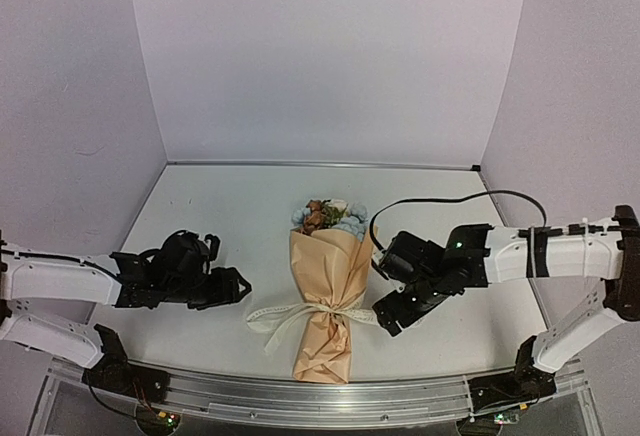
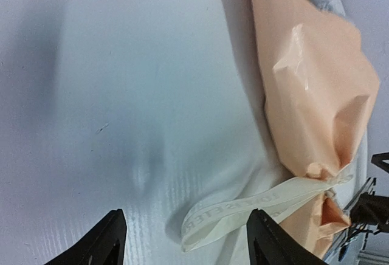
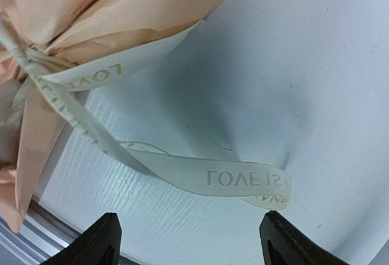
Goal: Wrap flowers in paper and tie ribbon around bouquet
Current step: Tie the ribbon around the folded bouquet, then reset both arms
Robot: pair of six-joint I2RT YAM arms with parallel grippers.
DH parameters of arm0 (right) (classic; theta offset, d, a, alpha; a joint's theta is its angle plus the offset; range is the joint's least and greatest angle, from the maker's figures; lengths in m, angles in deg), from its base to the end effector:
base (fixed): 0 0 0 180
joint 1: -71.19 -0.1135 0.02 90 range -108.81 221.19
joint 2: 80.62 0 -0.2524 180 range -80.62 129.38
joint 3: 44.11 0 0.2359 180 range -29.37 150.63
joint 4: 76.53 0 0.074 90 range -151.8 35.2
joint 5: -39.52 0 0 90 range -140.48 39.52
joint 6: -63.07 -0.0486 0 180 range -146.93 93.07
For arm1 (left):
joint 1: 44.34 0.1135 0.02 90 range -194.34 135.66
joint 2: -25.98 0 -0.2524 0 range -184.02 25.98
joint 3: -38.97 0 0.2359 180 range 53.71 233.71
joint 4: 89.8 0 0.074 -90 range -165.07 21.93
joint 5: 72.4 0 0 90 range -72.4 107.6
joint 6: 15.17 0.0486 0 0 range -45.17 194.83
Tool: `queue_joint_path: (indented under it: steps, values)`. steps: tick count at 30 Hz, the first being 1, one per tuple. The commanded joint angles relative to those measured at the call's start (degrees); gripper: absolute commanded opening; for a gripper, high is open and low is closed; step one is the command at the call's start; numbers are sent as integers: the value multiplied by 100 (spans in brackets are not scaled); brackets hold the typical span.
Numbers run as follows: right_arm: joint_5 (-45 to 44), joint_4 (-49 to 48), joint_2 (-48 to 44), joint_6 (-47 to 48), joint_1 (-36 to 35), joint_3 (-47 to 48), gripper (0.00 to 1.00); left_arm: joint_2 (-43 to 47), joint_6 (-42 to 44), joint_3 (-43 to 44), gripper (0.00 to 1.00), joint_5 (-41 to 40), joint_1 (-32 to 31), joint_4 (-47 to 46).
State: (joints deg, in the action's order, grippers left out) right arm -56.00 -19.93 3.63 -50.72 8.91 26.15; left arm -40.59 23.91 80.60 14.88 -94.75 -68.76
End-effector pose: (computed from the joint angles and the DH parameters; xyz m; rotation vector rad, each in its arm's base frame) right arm 0.1271 0.2318 0.1922 -0.9075 2.6700 0.2298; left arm 0.1412 -0.1671 0.1575 -0.0354 2.5176 -0.7493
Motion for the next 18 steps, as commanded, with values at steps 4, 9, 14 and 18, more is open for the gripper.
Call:
queue_joint_path:
  steps: [4,9,14,18]
  values:
    - [-315,608,-1055,-137,19,94,98,751,411,942,89,-338,22,816]
    - [-757,704,-1929,-309,21,-465,98,1161,683,1409,100,-519,23,1164]
    - [-1198,835,-2930,-555,20,-1146,98,1479,941,1784,100,-781,23,1414]
    - [-1435,895,-3616,-780,19,-1628,98,1597,1055,1995,100,-1050,23,1616]
